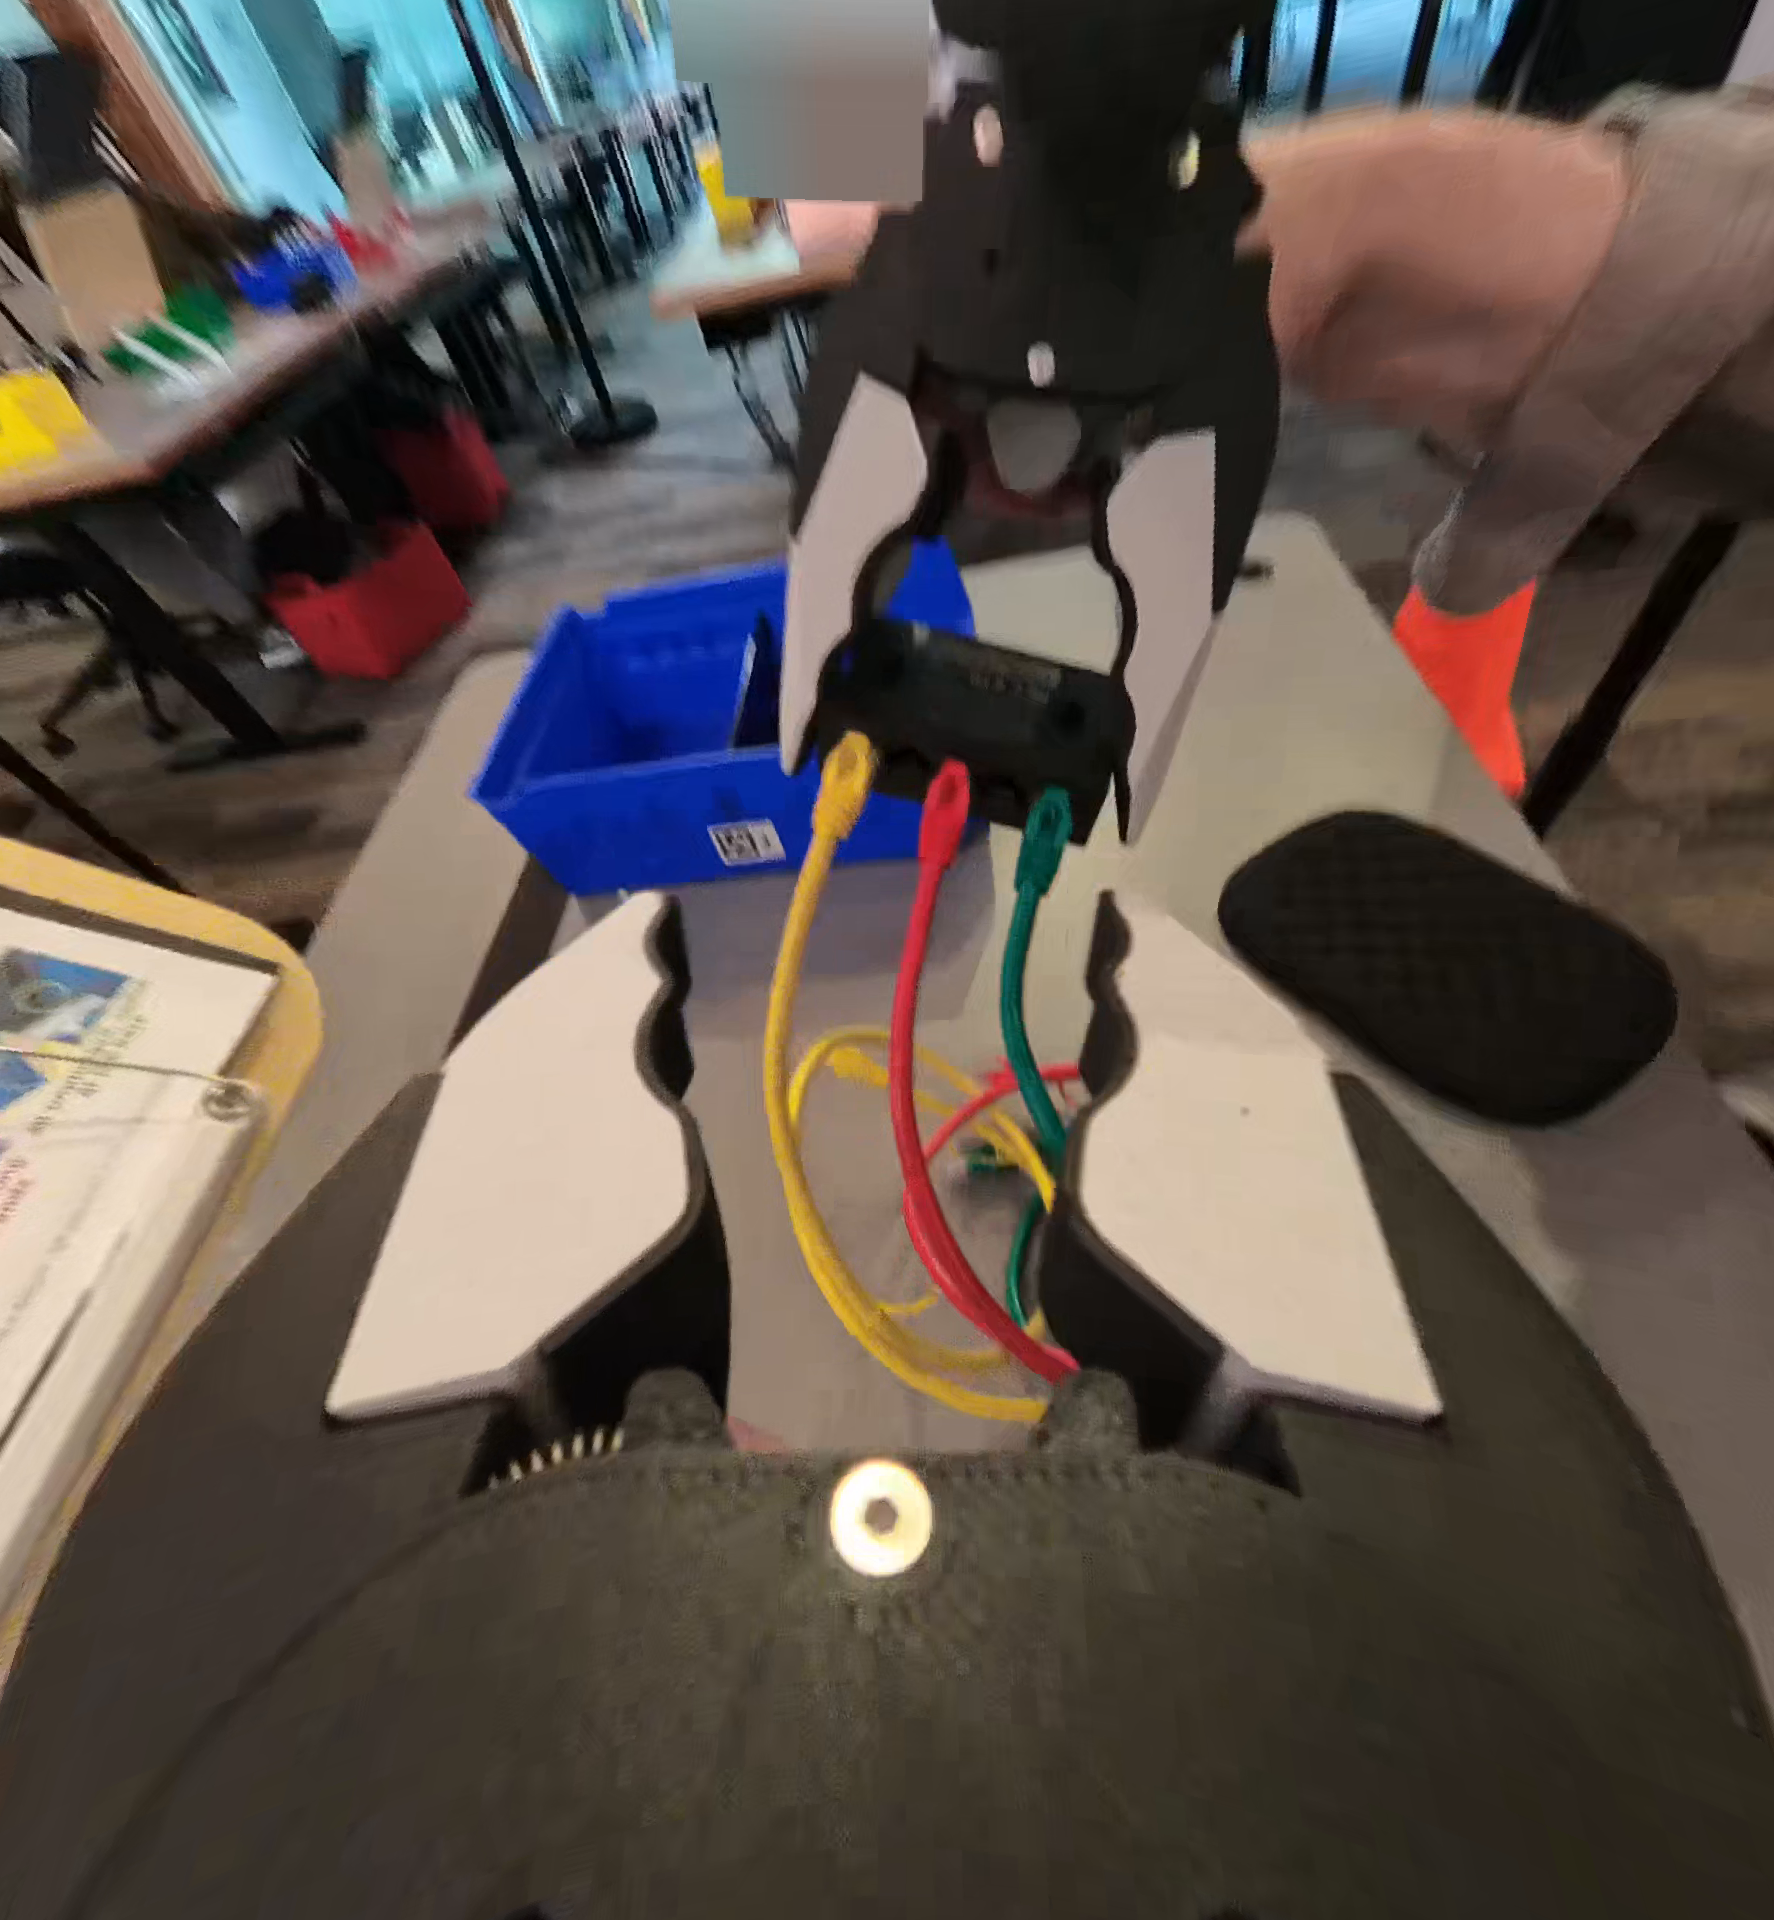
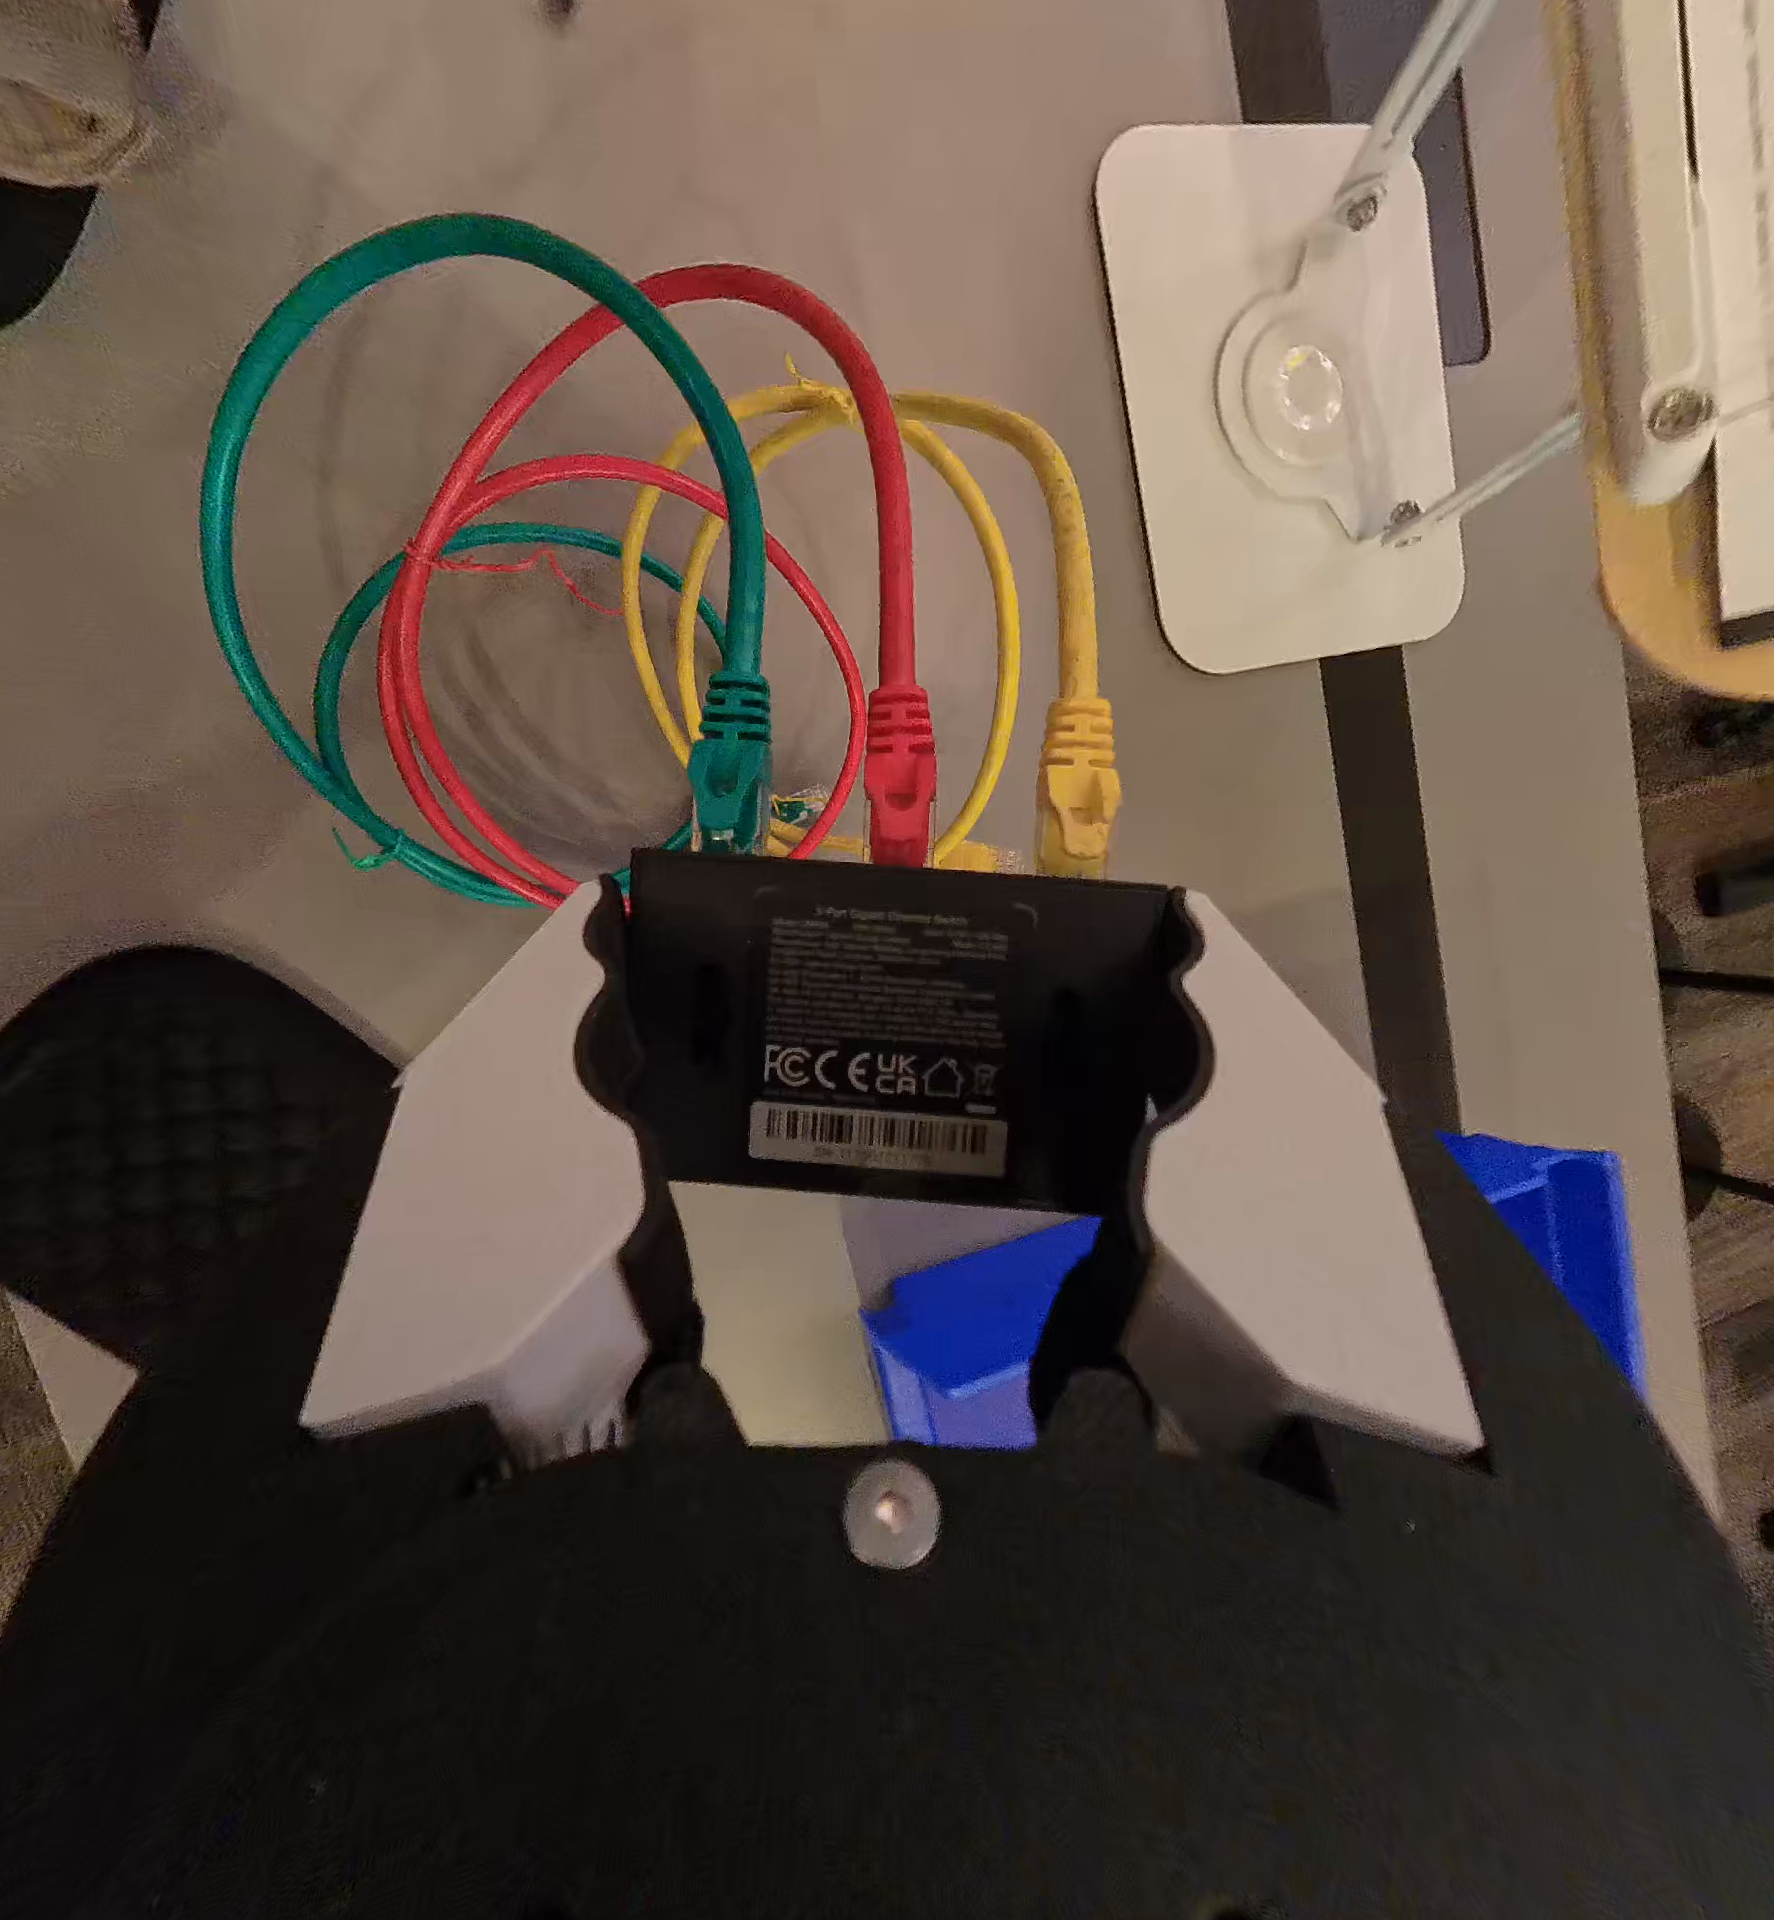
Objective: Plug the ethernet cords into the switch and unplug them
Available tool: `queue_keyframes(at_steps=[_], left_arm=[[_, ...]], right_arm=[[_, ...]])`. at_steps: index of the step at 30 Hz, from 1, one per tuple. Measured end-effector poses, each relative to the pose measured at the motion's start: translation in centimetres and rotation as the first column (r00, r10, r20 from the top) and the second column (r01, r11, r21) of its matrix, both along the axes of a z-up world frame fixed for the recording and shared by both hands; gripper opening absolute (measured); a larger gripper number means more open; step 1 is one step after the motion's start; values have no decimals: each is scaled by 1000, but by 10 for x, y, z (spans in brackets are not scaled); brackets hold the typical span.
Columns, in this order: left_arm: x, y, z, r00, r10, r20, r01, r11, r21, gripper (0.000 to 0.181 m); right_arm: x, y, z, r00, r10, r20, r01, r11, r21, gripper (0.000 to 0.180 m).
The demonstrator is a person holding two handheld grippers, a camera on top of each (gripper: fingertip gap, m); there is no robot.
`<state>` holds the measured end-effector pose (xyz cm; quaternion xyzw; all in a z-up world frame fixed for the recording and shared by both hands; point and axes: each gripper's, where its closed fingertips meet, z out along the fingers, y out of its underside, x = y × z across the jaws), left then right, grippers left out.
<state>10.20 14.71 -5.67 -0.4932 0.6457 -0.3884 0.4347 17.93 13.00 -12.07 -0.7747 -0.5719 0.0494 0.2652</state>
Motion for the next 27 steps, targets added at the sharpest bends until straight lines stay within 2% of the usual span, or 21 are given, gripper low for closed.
queue_keyframes(at_steps=[2, 4, 6, 8, 10, 14, 18, 23, 25, 27], left_arm=[[12, -5, -26, 994, -13, -112, 15, 1000, 15, 88], [20, -8, -58, 969, -25, -247, 39, 998, 51, 95], [22, 1, -94, 916, 31, -400, 18, 993, 118, 106], [22, 8, -123, 863, 48, -503, 17, 992, 125, 106], [21, 15, -145, 820, 60, -570, 17, 991, 129, 97], [25, 19, -164, 811, 18, -584, 39, 996, 85, 49], [30, 29, -180, 796, 56, -603, 52, 986, 159, 6], [36, 34, -196, 770, 100, -630, 97, 958, 270, 6], [40, 34, -198, 772, 110, -627, 118, 943, 311, 6], [43, 36, -201, 764, 142, -629, 129, 922, 364, 6]], right_arm=[[1, -1, -7, 998, -53, -45, 53, 999, 6, 99], [1, -2, -13, 991, -94, -91, 96, 995, 10, 99], [3, -4, -19, 984, -134, -121, 135, 991, 3, 99], [5, -7, -26, 977, -163, -137, 165, 986, -1, 99], [5, -11, -31, 966, -192, -174, 192, 981, -16, 99], [6, -17, -51, 943, -253, -217, 245, 967, -64, 99], [6, -25, -74, 907, -334, -256, 312, 942, -123, 99], [9, -42, -108, 898, -393, -199, 345, 908, -237, 95], [5, -47, -101, 893, -384, -235, 318, 907, -277, 101], [4, -42, -83, 892, -369, -262, 311, 920, -240, 101]])
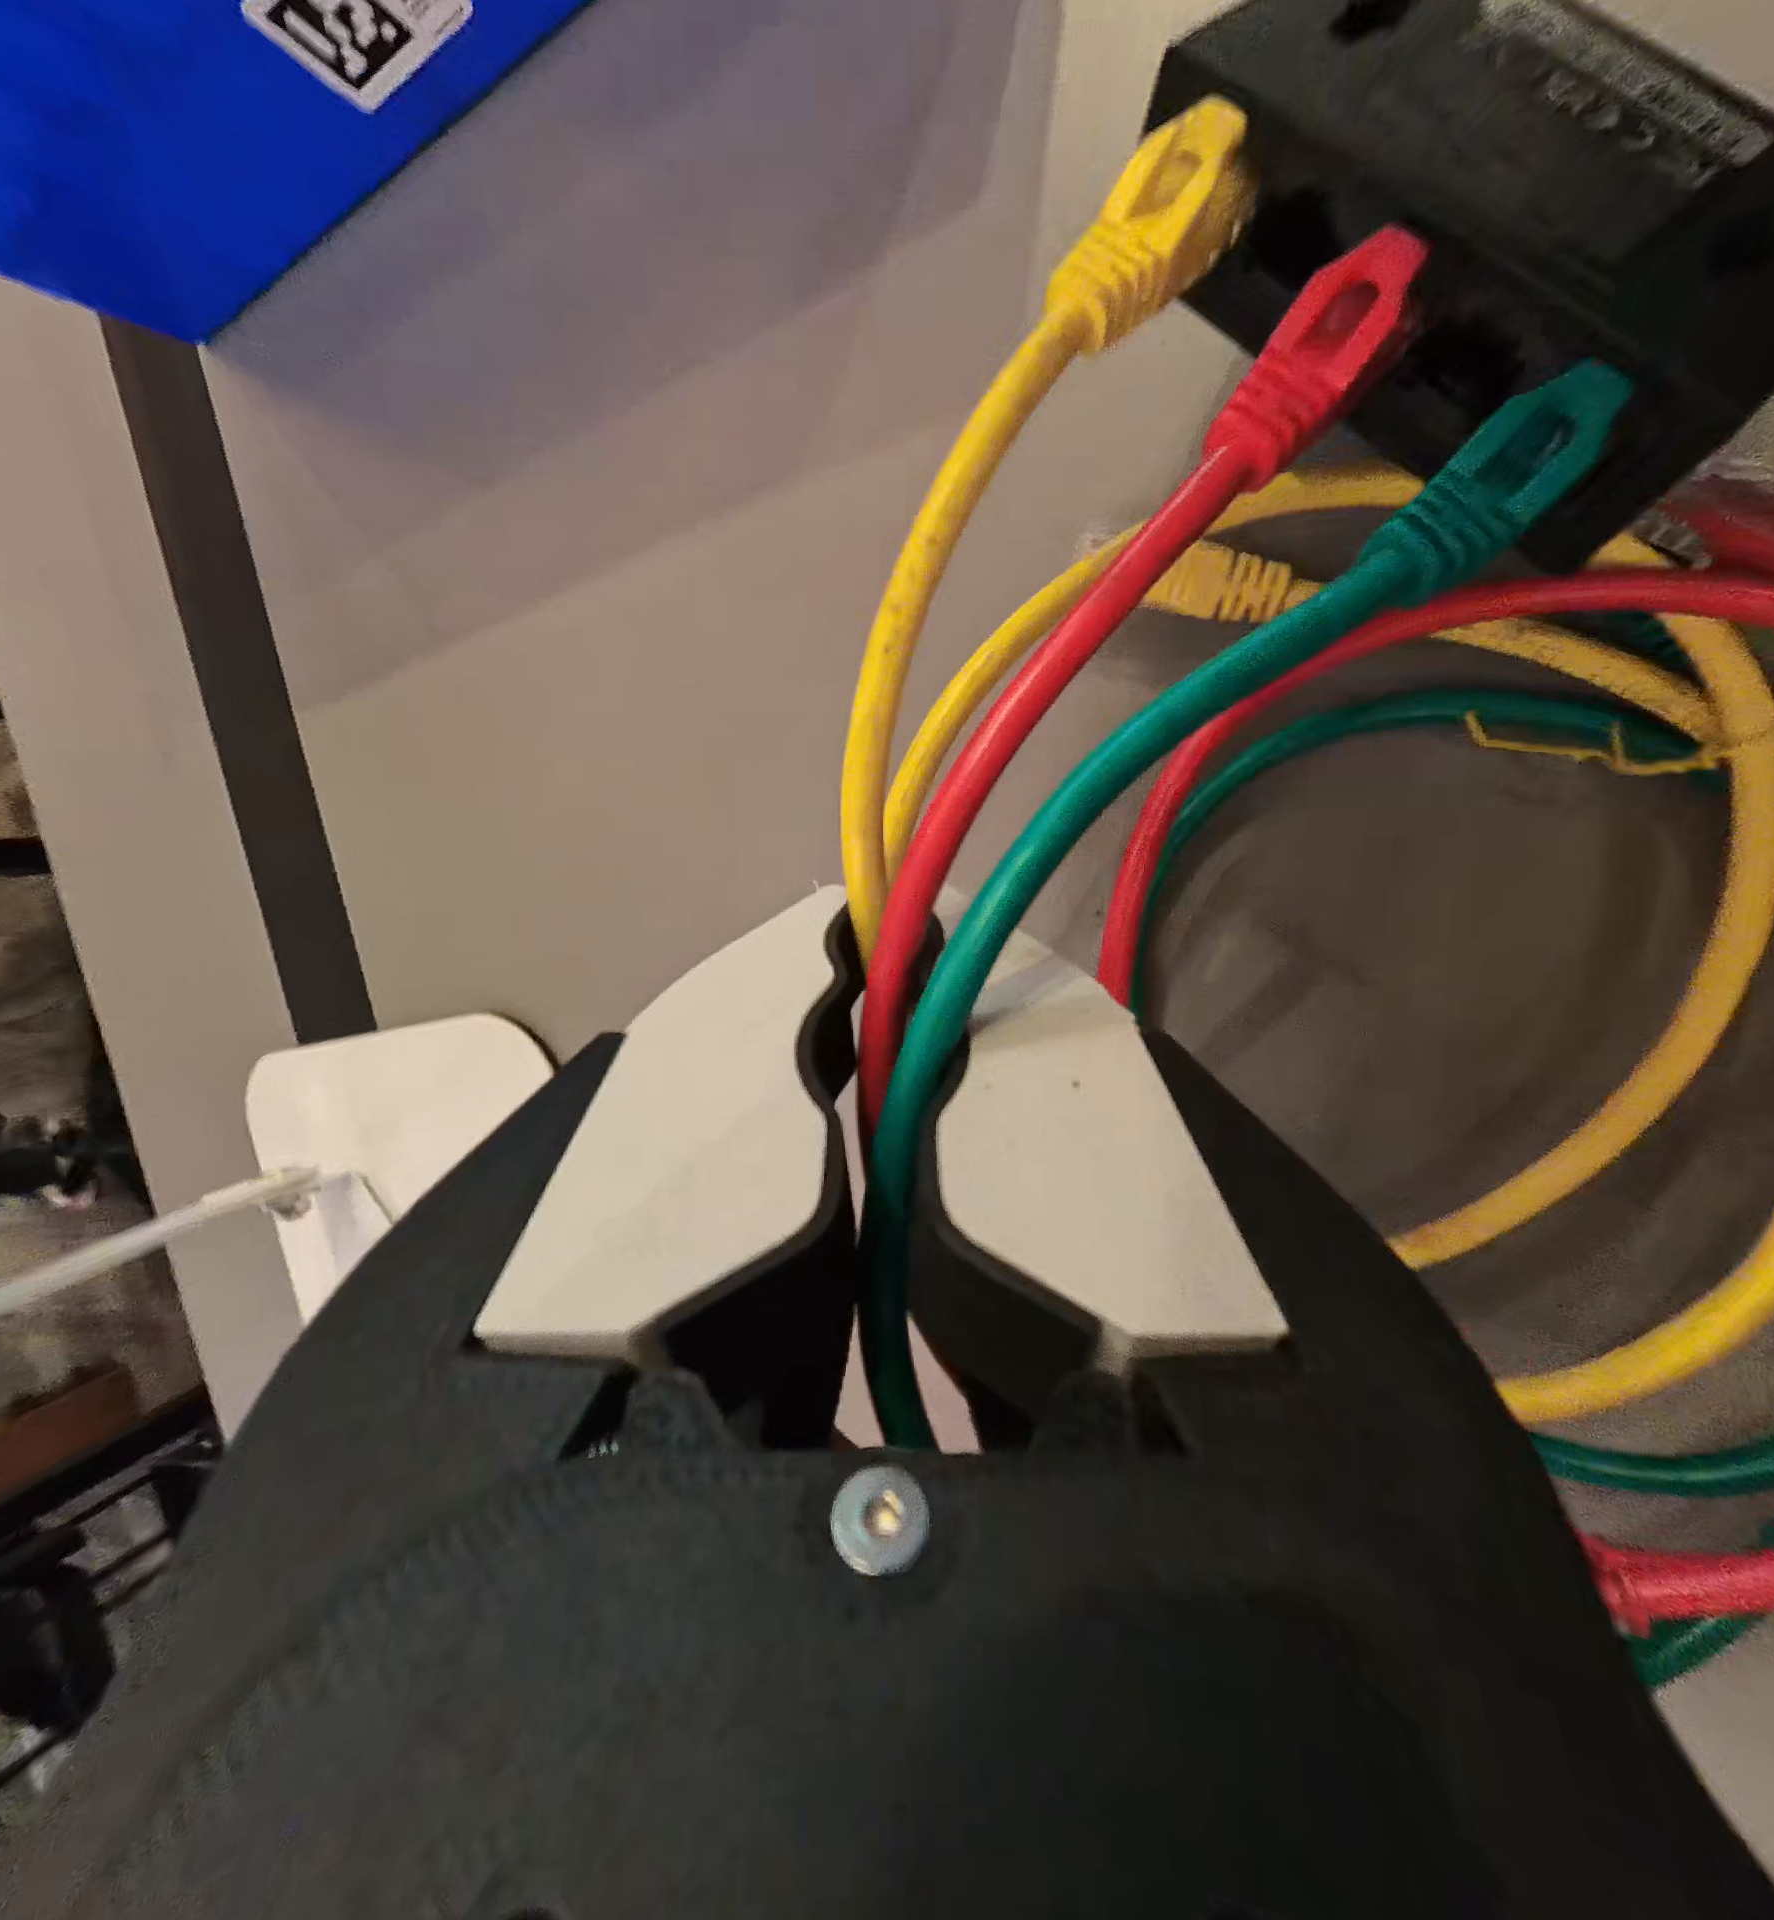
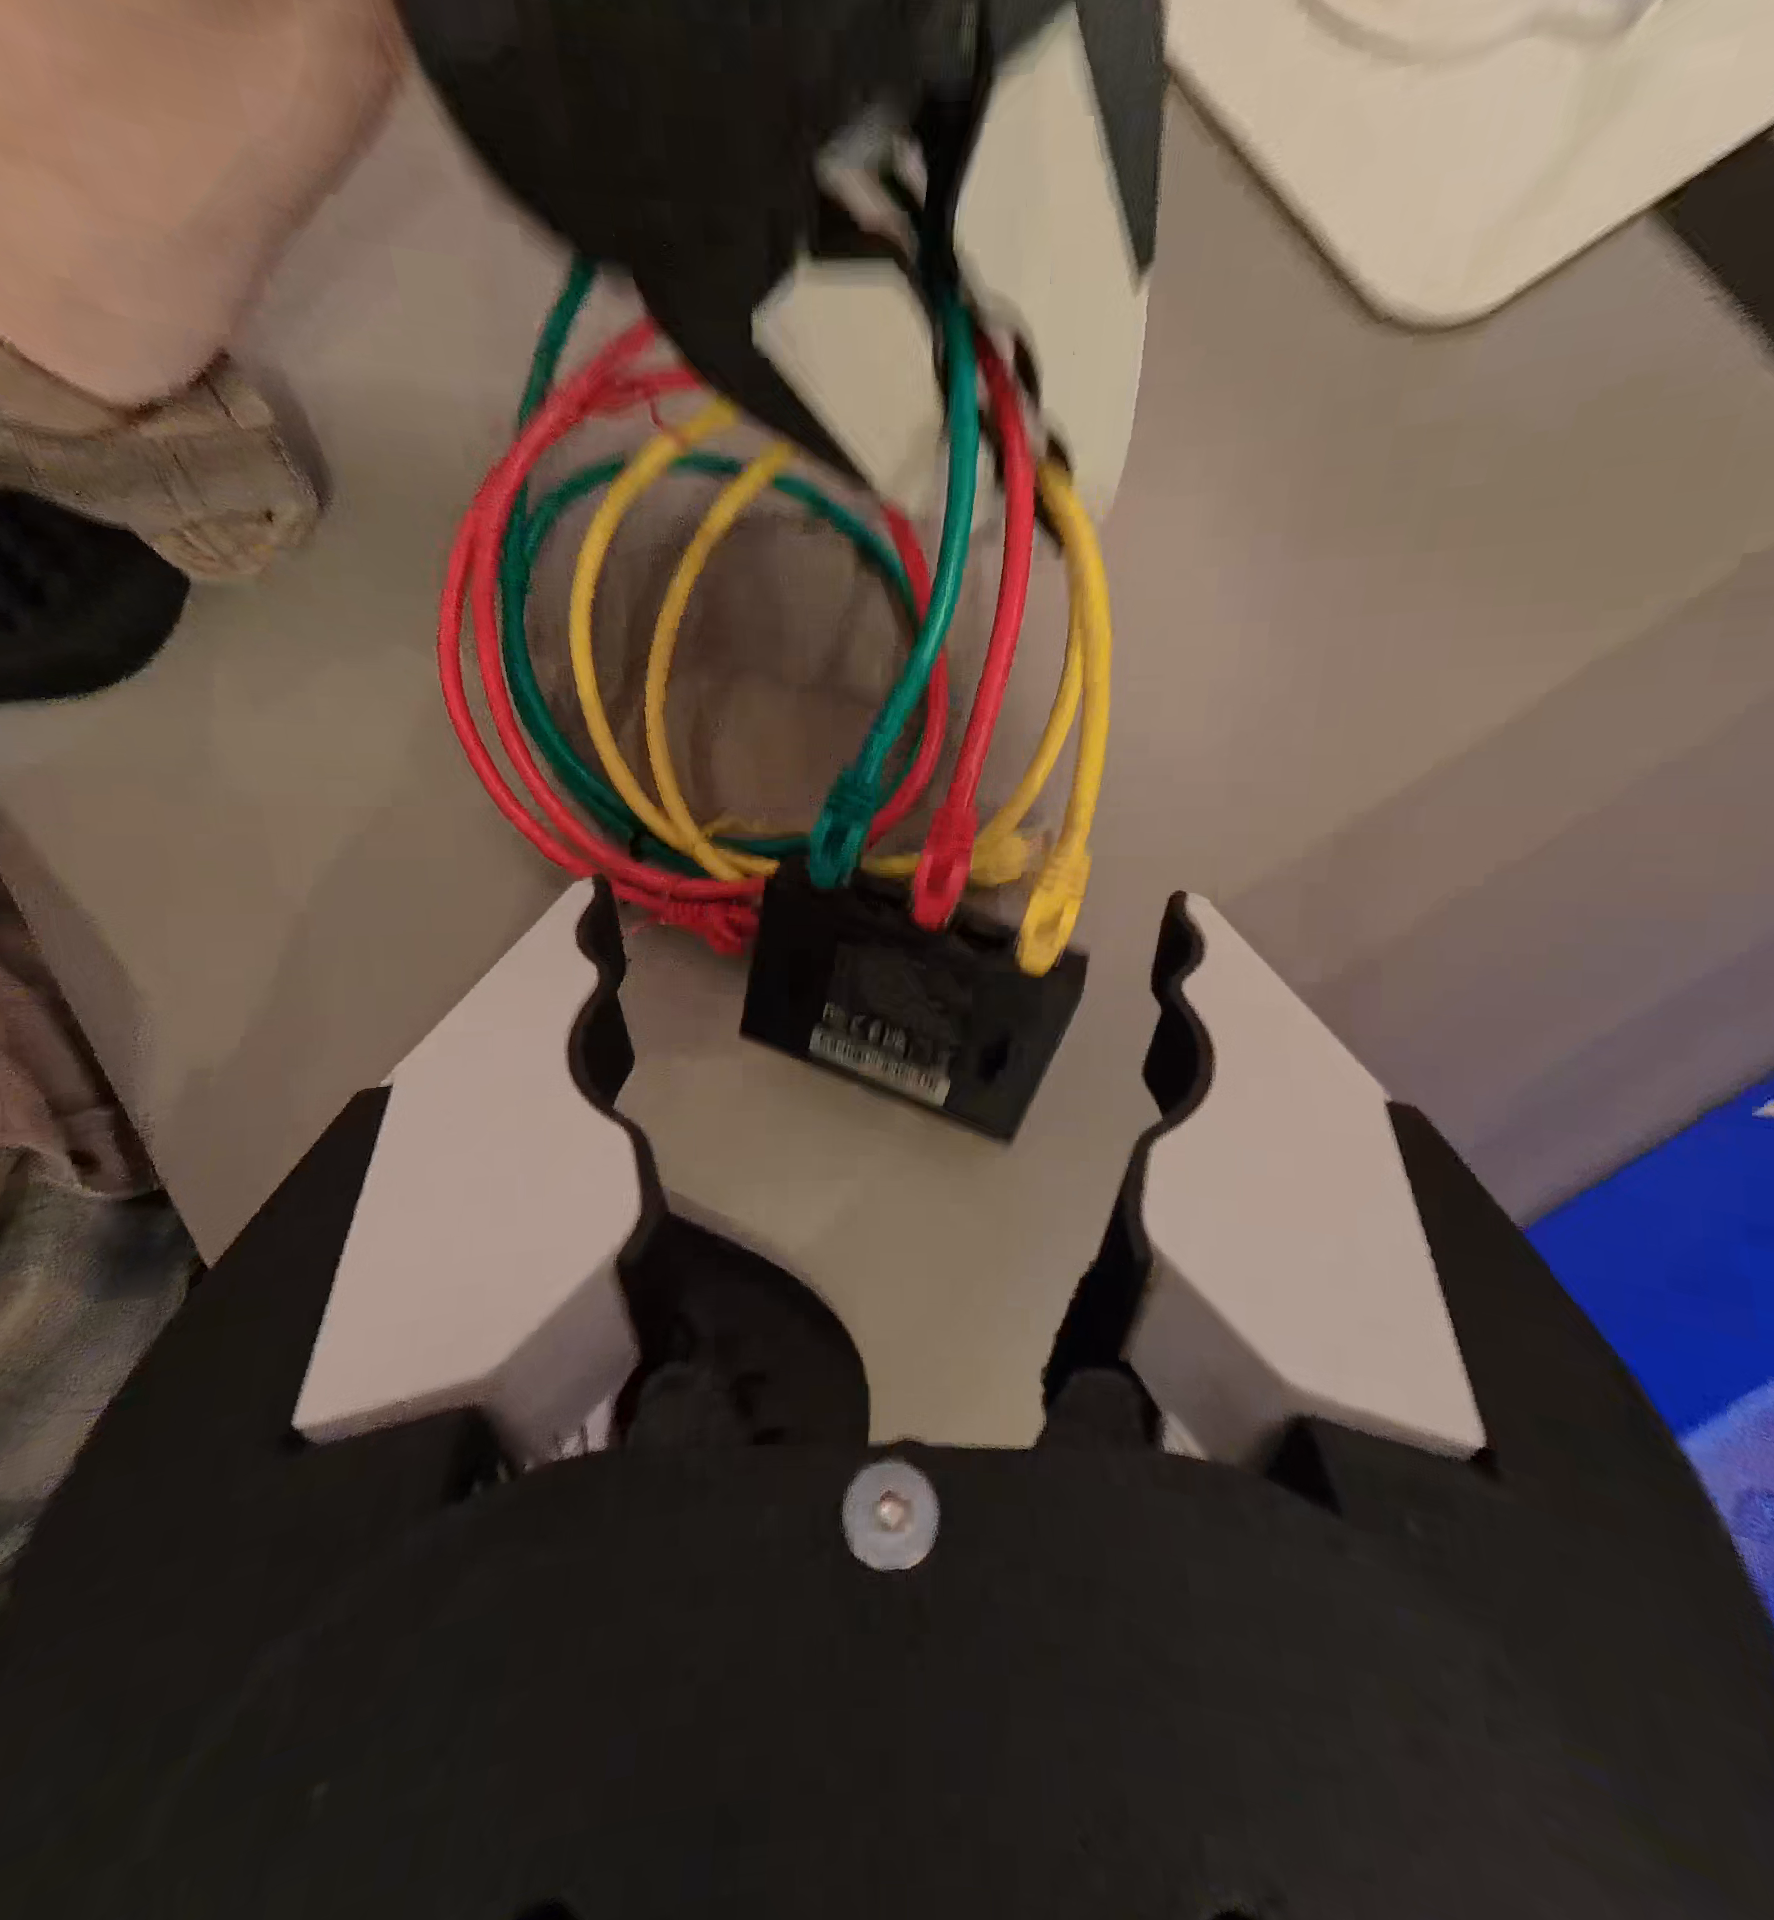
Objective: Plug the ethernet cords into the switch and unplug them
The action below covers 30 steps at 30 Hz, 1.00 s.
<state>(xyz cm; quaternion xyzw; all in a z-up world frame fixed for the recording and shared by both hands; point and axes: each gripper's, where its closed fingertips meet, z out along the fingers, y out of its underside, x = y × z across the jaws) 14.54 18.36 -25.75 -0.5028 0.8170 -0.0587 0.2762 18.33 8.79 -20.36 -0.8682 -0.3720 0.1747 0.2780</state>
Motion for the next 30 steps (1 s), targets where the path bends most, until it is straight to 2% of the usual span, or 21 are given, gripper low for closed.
queue_keyframes(at_steps=[2, 4, 8, 11, 15, 17, 18, 20, 21, 25, 28, 30], left_arm=[[8, -6, 2, 999, -39, 23, 38, 999, 23, 6], [11, -7, 2, 997, -73, 12, 72, 993, 93, 6], [20, -14, 9, 988, -145, 44, 136, 976, 170, 6], [27, -19, 16, 980, -189, 64, 170, 958, 229, 6], [29, -19, 14, 979, -199, 52, 180, 952, 249, 6], [29, -14, 12, 983, -177, 54, 158, 954, 256, 10], [28, -13, 12, 982, -178, 55, 159, 955, 251, 11], [19, -12, 12, 988, -150, 47, 139, 974, 181, 25], [12, -9, 11, 994, -108, 36, 103, 987, 119, 41], [-17, -5, -8, 997, 40, -60, -50, 985, -165, 77], [-30, -7, -24, 991, 59, -120, -94, 945, -313, 69], [-29, 2, -29, 989, 95, -116, -126, 944, -304, 38]], right_arm=[[-7, 10, 11, 1000, 9, -24, -9, 1000, 17, 98], [-11, 22, 3, 1000, 24, 9, -24, 1000, -6, 99], [-26, 35, -30, 993, 84, -77, -97, 979, -180, 93], [-36, 33, -50, 975, 131, -181, -183, 934, -308, 83], [-40, 30, -58, 949, 145, -278, -247, 892, -378, 50], [-40, 35, -55, 935, 122, -332, -246, 899, -362, 18], [-39, 37, -56, 931, 108, -349, -240, 901, -361, 14], [-36, 38, -61, 927, 87, -364, -230, 899, -372, 13], [-35, 39, -60, 921, 71, -384, -224, 901, -370, 12], [-35, 49, -58, 905, -26, -425, -141, 923, -357, 7], [-40, 55, -50, 869, -101, -485, -72, 943, -325, 5], [-45, 56, -48, 854, -129, -503, -36, 952, -305, 4]])
